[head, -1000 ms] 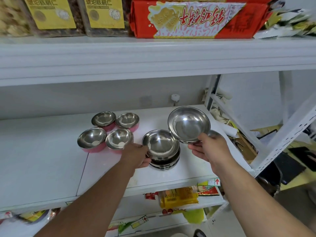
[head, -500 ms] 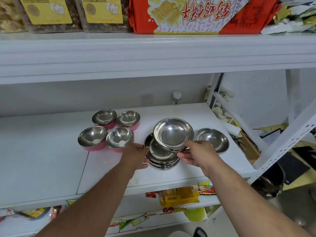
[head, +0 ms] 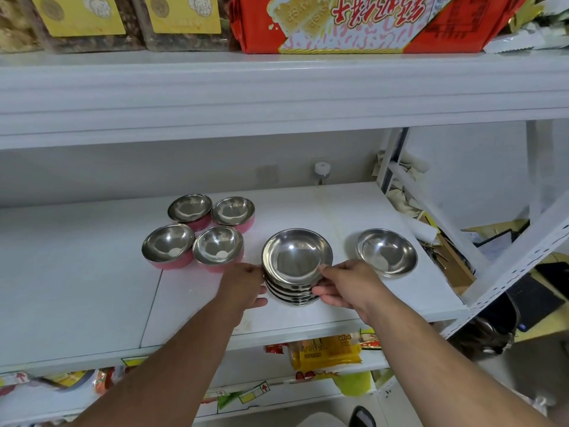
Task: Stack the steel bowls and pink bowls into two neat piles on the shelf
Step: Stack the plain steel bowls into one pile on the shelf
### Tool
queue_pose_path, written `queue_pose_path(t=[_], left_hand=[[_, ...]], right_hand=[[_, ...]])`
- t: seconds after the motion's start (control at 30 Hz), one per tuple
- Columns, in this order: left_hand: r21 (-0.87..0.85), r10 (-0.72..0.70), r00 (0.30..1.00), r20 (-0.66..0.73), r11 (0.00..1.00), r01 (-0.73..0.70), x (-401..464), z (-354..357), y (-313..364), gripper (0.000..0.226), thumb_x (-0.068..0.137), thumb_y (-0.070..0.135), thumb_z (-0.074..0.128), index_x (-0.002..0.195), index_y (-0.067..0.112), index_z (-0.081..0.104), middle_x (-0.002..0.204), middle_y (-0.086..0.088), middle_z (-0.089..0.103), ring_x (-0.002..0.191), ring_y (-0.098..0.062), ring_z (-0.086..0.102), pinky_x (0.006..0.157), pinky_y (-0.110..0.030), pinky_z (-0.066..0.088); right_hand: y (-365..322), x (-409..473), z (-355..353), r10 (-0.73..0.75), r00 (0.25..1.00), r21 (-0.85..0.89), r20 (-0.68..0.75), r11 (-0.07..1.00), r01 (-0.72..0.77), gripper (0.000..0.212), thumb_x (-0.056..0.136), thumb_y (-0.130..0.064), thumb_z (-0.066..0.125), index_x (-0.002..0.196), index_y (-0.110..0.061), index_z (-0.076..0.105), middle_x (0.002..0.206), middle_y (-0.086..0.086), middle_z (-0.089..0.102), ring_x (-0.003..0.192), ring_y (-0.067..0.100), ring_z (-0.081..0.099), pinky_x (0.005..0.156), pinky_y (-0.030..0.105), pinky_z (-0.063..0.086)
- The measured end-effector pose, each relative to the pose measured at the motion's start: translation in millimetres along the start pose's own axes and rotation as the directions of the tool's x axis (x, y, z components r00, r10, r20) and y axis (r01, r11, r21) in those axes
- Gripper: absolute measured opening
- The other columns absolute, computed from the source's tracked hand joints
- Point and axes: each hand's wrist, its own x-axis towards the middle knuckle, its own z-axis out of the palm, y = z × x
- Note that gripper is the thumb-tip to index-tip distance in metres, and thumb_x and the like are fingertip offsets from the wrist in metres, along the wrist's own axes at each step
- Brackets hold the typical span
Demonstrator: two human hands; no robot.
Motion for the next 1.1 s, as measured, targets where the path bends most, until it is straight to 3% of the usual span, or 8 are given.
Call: queue_pose_path(t=[0.13, 0.33, 0.5, 0.6, 0.7, 0.9, 1.0, 1.1], left_hand=[[-0.007, -0.013, 1.0, -0.018, 1.0, 0.013, -1, 0, 1, 0.024, 0.101, 0.019, 0.052, 0.109, 0.002, 0.067, 0.085, -0.005, 0.063, 0.075, -0.017, 0.063, 0.06, -0.032, 0.061], [-0.04, 0.0, 0.999, -0.037, 0.999, -0.001, -8, -4, 1, 0.019, 0.1, 0.015, 0.052, 0.109, 0.004, 0.065, 0.088, -0.007, 0.061, 0.075, -0.018, 0.061, 0.063, -0.033, 0.06], [0.163, 0.268, 0.949, -0.165, 0.957, -0.242, -23, -6, 12, 0.011, 0.098, 0.022, 0.053, 0.093, 0.022, 0.062, 0.096, -0.001, 0.068, 0.086, -0.02, 0.065, 0.082, -0.038, 0.058], [0.254, 0.486, 0.861, -0.151, 0.861, -0.441, -43, 5, 25, 0.017, 0.098, 0.021, 0.056, 0.114, 0.022, 0.063, 0.104, 0.009, 0.066, 0.089, 0.001, 0.061, 0.076, -0.008, 0.045], [0.225, 0.601, 0.795, -0.085, 0.789, -0.572, -67, 29, 37, 0.018, 0.098, 0.021, 0.058, 0.115, 0.023, 0.064, 0.11, 0.008, 0.064, 0.089, 0.012, 0.06, 0.072, 0.0, 0.041], [0.166, 0.454, 0.852, 0.259, 0.848, -0.503, -93, 96, 22, 0.038, 0.101, 0.033, 0.052, 0.138, 0.027, 0.053, 0.13, 0.016, 0.058, 0.106, 0.008, 0.054, 0.082, -0.002, 0.035], [0.163, 0.372, 0.875, 0.311, 0.886, -0.434, -90, 127, 16, 0.043, 0.102, 0.036, 0.049, 0.144, 0.024, 0.049, 0.136, 0.012, 0.055, 0.111, 0.002, 0.052, 0.088, -0.011, 0.037], [0.152, 0.264, 0.913, 0.312, 0.934, -0.322, -82, 152, 18, 0.041, 0.103, 0.039, 0.045, 0.142, 0.028, 0.049, 0.12, 0.015, 0.059, 0.096, -0.004, 0.059, 0.074, -0.016, 0.044]], right_hand=[[0, 1, -1, 0.01, 1.0, 0.037, 0.006, 0.999, -0.01, 0.018, 0.097, -0.013, 0.065, 0.089, 0.003, 0.066, 0.096, 0.029, 0.075, 0.082, 0.027, 0.076, 0.088, 0.048, 0.061], [4, 2, -4, 0.009, 1.0, 0.034, -0.027, 0.999, -0.008, 0.023, 0.095, -0.023, 0.069, 0.097, -0.001, 0.064, 0.093, 0.023, 0.076, 0.081, 0.025, 0.079, 0.069, 0.034, 0.064], [8, 0, -14, -0.009, 0.997, -0.015, -0.08, 1.0, 0.008, 0.025, 0.095, -0.029, 0.068, 0.101, -0.005, 0.064, 0.091, 0.016, 0.076, 0.072, 0.019, 0.078, 0.062, 0.03, 0.063], [9, -1, -25, -0.03, 0.989, -0.003, -0.146, 1.0, 0.029, 0.022, 0.096, -0.028, 0.066, 0.1, -0.007, 0.064, 0.087, 0.013, 0.073, 0.071, 0.022, 0.073, 0.071, 0.036, 0.063], [11, -3, -40, -0.058, 0.975, -0.005, -0.215, 0.998, 0.058, 0.02, 0.096, -0.026, 0.064, 0.101, -0.007, 0.065, 0.089, 0.012, 0.071, 0.077, 0.025, 0.072, 0.083, 0.045, 0.061], [20, -5, -73, -0.126, 0.919, -0.04, -0.374, 0.992, 0.12, 0.031, 0.094, -0.027, 0.062, 0.092, 0.003, 0.066, 0.08, 0.012, 0.065, 0.075, 0.025, 0.061, 0.072, 0.039, 0.052], [26, -2, -94, -0.14, 0.893, -0.072, -0.427, 0.99, 0.12, 0.03, 0.095, -0.024, 0.06, 0.093, 0.006, 0.064, 0.081, 0.013, 0.059, 0.068, 0.021, 0.053, 0.065, 0.033, 0.044], [30, 5, -116, -0.152, 0.884, -0.11, -0.441, 0.987, 0.115, 0.029, 0.1, -0.024, 0.054, 0.12, -0.007, 0.065, 0.098, 0.005, 0.06, 0.085, 0.019, 0.055, 0.074, 0.033, 0.042]])
